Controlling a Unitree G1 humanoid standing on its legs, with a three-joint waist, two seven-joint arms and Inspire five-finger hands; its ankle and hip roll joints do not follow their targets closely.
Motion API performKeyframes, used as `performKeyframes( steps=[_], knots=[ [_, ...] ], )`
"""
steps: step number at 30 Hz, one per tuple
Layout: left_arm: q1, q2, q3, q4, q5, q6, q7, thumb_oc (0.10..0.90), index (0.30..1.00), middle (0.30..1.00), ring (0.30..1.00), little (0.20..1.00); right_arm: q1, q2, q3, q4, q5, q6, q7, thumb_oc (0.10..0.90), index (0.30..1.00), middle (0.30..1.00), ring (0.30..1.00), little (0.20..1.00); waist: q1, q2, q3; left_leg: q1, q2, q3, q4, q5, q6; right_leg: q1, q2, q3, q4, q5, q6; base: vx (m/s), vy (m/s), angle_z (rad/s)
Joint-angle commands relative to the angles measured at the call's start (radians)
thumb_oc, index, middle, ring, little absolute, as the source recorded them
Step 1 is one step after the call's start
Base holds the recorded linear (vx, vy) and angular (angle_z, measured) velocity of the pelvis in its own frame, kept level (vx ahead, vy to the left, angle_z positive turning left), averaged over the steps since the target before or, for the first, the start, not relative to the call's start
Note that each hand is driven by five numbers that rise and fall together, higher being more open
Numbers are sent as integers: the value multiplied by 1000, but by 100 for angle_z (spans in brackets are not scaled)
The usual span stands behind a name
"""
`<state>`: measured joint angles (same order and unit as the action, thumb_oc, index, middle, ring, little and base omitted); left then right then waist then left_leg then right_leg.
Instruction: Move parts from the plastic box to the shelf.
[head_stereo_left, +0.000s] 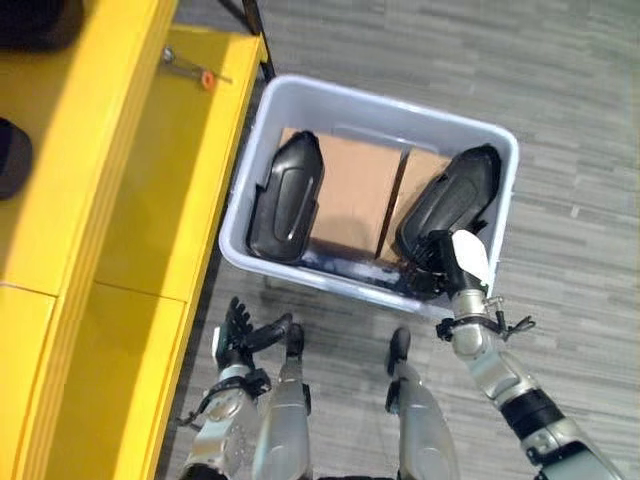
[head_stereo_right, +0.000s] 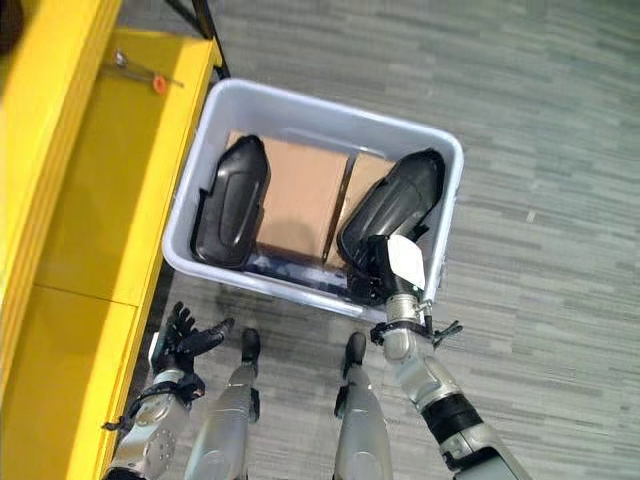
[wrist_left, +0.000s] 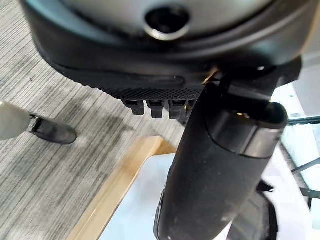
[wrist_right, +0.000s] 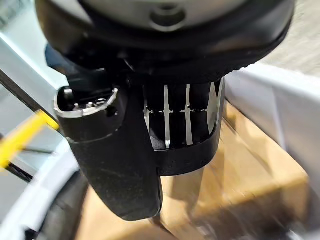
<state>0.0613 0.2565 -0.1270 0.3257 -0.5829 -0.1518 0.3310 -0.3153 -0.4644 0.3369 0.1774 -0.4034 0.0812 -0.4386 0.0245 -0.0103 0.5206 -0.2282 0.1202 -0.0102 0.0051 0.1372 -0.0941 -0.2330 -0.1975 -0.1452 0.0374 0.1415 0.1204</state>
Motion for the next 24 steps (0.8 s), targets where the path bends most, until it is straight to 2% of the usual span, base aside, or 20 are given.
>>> performKeyframes(
  steps=[1, 4, 16, 24],
  knots=[
    [40, 64, 9, -61, 11, -40, -27, 900, 1000, 1000, 1000, 1000, -83, -27, -57, -106, -53, -136, -34, 400, 300, 300, 300, 300, -4, -31, -120, -22, 52, -55, 10, -41, -19, -4, -84, -5, 62, -73, 61, 74, -19, -7],
    [67, 58, 30, -66, -3, -37, -40, 900, 1000, 1000, 1000, 1000, -78, -46, -66, -174, -54, -159, -9, 400, 300, 300, 300, 300, -10, -36, -168, 16, 60, -43, -3, -43, -19, 23, -80, -4, 54, -73, 67, 66, -10, -1],
    [137, 32, 78, -50, 0, -8, -71, 900, 1000, 1000, 1000, 1000, -70, -82, -84, -327, -25, -210, 65, 400, 300, 300, 300, 300, -24, -42, -292, 120, 76, -17, -30, -69, -13, 100, -68, 16, 45, -97, 74, 76, -7, -6],
    [170, 14, 99, -55, -14, 0, -83, 900, 1000, 1000, 1000, 1000, -116, -111, -54, -369, 10, -229, 118, 400, 300, 300, 300, 300, -22, -35, -332, 158, 90, -17, -17, -86, -14, 127, -55, 25, 83, -138, 66, 51, -27, -3]
  ],
)
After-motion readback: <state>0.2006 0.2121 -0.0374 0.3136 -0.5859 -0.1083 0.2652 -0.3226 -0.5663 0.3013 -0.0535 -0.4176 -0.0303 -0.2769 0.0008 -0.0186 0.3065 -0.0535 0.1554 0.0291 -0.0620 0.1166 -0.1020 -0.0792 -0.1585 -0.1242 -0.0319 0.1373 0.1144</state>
